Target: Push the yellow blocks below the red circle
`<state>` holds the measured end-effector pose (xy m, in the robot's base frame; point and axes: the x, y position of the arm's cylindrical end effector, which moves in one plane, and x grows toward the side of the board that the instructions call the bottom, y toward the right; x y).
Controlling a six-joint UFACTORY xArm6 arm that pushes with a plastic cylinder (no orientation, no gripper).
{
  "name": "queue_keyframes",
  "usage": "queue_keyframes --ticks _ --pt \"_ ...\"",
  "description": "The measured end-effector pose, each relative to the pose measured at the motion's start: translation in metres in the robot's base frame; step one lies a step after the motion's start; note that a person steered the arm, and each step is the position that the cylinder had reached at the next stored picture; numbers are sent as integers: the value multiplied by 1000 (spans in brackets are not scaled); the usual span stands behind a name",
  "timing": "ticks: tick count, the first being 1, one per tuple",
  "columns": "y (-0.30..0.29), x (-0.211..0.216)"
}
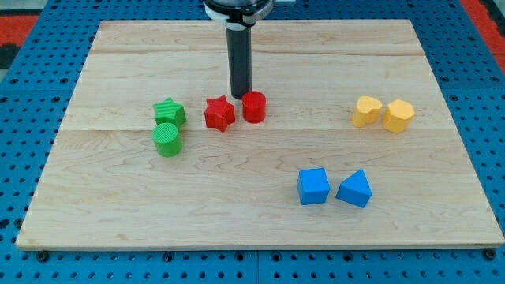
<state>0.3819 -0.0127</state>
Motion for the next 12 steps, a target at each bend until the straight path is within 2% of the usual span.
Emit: queue_keyframes --ticks 2,3,4,5,6,8,9,10,11,12 --pt "45 3" --pt "128 8" --pt "182 -5" --pt "248 5" --pt "274 29" --pt "173 30" --pt "183 34" --pt "233 39" --pt "185 43" --pt "186 47"
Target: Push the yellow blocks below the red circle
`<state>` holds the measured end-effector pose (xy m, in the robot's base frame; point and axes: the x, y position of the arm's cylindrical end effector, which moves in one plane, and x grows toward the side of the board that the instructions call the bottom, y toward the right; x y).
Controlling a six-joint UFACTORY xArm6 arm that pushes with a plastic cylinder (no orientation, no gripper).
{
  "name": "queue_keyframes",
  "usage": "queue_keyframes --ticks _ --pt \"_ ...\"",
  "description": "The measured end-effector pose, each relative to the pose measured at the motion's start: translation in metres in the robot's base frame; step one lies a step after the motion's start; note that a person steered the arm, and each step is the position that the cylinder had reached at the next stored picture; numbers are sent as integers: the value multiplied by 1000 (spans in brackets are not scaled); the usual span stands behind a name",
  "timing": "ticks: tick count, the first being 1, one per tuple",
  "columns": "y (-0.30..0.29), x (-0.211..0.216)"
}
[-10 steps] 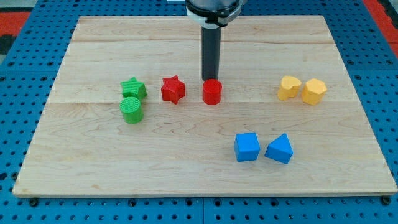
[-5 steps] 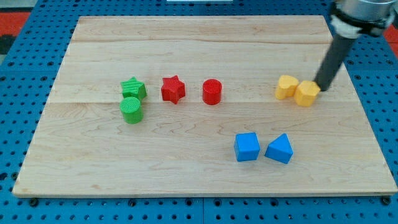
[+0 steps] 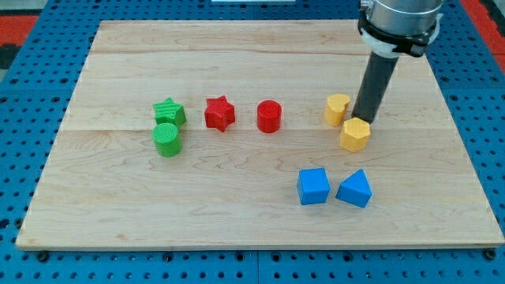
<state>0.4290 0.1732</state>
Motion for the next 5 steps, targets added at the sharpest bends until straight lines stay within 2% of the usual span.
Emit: queue_keyframes --ticks 1,2,3,5 --pt "45 20" --pt "14 31" --pt "-47 37" --pt "-107 45"
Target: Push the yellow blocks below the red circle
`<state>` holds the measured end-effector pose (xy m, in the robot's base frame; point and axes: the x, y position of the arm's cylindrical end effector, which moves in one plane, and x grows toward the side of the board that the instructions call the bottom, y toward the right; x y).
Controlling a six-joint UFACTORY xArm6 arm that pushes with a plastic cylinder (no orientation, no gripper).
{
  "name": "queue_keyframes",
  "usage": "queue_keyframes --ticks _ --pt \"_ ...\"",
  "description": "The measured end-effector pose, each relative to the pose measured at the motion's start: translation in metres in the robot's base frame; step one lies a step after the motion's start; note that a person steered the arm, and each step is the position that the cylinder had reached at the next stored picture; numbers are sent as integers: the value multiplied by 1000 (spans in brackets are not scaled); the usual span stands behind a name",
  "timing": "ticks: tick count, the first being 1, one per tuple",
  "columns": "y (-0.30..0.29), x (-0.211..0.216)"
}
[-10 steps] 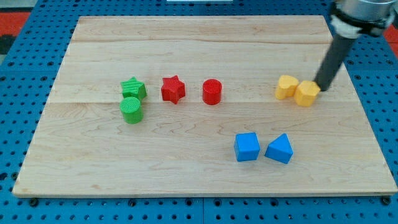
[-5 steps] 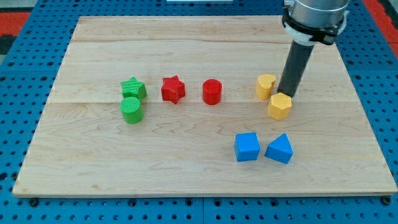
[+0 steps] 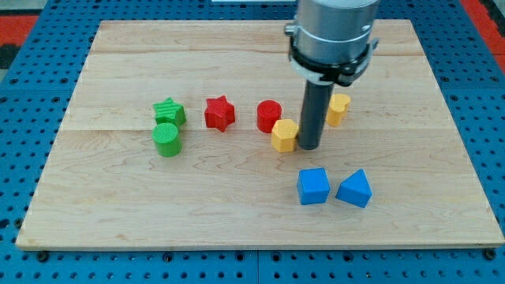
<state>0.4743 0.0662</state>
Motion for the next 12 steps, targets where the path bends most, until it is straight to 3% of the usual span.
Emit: queue_keyframes --ticks 2,5,6,7,8,9,10,11,12 --pt "-6 26" --pt "-15 12" --pt "10 12" --pt "96 12" --pt "132 -21" --pt "123 -71" --pt "97 -81" --pt "63 -52" --pt "77 -82"
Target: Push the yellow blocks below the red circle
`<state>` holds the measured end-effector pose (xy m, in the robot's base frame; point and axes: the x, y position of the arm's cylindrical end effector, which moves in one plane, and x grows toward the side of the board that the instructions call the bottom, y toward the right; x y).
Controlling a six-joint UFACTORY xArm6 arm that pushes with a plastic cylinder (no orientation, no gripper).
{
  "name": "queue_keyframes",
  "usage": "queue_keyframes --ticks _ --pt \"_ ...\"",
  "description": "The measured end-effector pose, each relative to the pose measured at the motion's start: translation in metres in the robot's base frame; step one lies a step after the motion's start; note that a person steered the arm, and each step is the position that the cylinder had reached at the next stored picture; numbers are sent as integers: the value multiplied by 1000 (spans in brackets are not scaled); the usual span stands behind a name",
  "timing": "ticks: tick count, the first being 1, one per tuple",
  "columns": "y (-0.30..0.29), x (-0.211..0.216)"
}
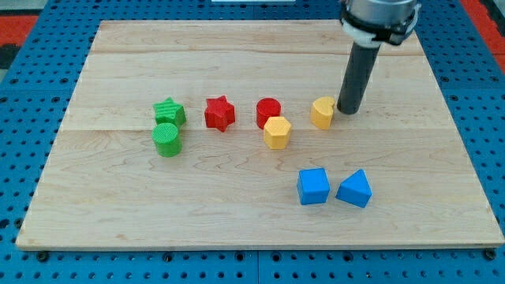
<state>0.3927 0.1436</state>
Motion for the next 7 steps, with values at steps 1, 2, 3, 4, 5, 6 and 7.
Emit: queue_keyframes --ticks 1,2,3,4,5,6,7 --pt "-28 -2" --pt "-31 29" --pt "-43 48" --pt "-25 15" --pt "-52 22" --pt "-68 61" --pt "-73 98"
